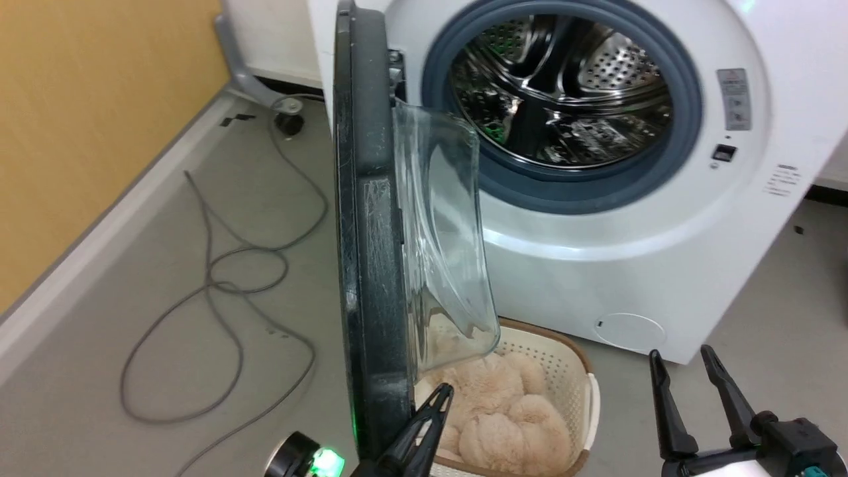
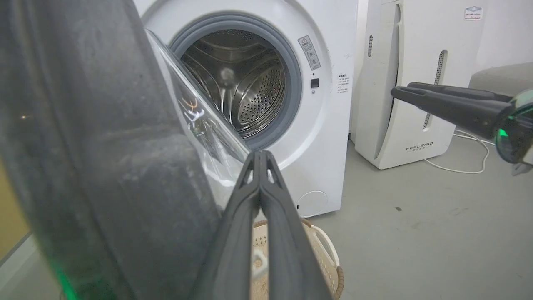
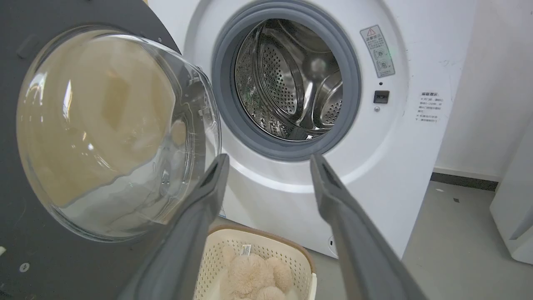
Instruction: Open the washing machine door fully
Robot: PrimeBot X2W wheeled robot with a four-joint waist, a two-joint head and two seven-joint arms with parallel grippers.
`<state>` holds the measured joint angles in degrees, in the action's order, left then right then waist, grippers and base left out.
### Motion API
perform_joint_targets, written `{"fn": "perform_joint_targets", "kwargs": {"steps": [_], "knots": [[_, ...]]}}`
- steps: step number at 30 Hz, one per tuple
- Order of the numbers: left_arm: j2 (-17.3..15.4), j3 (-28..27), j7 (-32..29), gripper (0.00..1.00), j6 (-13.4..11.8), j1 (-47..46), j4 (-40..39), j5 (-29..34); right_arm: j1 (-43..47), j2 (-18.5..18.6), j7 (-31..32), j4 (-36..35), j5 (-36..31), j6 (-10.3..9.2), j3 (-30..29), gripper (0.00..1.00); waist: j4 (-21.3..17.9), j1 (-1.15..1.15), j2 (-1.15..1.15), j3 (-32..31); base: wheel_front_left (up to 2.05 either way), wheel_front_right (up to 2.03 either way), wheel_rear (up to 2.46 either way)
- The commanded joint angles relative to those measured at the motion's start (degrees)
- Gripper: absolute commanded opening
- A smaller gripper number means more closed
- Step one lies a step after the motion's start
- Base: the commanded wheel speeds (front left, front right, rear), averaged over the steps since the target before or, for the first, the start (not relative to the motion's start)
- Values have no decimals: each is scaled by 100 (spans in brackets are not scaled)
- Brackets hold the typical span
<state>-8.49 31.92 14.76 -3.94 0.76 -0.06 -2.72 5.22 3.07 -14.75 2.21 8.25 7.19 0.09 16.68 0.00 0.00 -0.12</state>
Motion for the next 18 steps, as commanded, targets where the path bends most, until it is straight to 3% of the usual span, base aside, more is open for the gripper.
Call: {"fn": "perform_joint_targets", "kwargs": {"steps": [1, 9, 18], "knots": [[-85, -71, 24, 0, -52, 102, -49, 11, 61, -19, -25, 19, 32, 30, 4, 100, 143, 0, 0, 13, 0, 0, 0], [-333, -406, 1, 0, -280, 228, -222, -68, 18, -19, -25, 24, 35, 30, 20, 100, 415, 0, 0, 88, 0, 0, 0], [-582, -982, -39, 0, -615, 361, -329, -286, -9, -19, -25, 31, 25, 30, 72, 100, 462, 0, 0, 192, 0, 0, 0]]}}
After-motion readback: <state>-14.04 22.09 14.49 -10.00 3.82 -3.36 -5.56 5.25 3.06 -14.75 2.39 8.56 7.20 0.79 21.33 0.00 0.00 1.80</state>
